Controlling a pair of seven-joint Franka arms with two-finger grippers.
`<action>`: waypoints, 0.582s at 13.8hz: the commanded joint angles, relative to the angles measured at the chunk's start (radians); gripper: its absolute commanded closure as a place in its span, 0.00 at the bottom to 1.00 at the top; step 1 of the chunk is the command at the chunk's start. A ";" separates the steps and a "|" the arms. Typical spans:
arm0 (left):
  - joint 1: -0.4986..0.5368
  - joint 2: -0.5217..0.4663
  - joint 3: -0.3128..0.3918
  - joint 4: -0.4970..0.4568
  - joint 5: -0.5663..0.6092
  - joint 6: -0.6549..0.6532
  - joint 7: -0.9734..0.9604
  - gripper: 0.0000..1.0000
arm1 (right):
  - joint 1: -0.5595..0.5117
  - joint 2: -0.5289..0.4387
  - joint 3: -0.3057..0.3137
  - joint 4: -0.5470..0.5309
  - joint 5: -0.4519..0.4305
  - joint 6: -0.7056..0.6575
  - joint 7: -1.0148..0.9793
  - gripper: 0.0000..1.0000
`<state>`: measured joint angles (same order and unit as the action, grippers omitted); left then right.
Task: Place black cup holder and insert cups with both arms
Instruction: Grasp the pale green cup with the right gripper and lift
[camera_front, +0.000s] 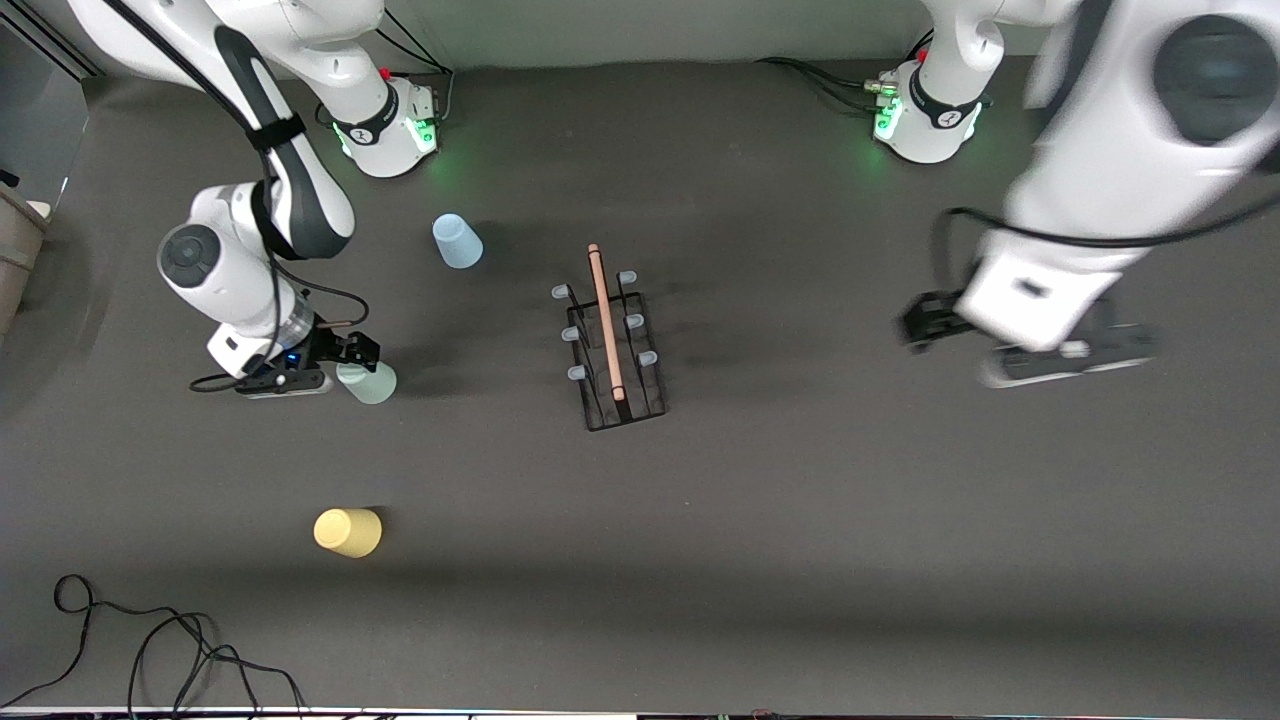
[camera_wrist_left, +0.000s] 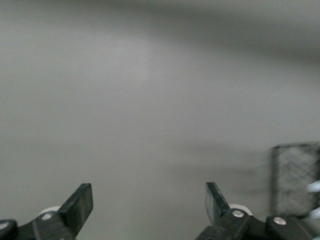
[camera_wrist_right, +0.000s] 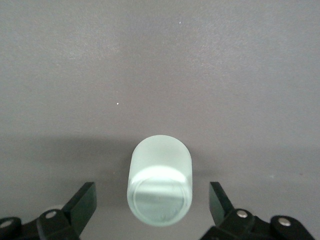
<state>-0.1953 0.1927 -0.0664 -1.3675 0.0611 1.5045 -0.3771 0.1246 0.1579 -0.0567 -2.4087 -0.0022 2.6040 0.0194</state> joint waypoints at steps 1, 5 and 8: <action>0.163 -0.085 -0.012 -0.080 -0.012 -0.040 0.199 0.00 | 0.006 0.025 -0.005 -0.035 -0.018 0.082 0.010 0.00; 0.244 -0.271 -0.012 -0.373 -0.007 0.217 0.219 0.00 | 0.004 0.042 -0.008 -0.035 -0.018 0.087 0.010 0.47; 0.251 -0.268 -0.009 -0.398 -0.023 0.241 0.254 0.00 | 0.004 0.019 -0.009 -0.030 -0.018 0.073 0.028 0.85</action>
<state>0.0513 -0.0317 -0.0692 -1.6941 0.0551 1.7096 -0.1573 0.1240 0.2020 -0.0592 -2.4344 -0.0022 2.6714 0.0197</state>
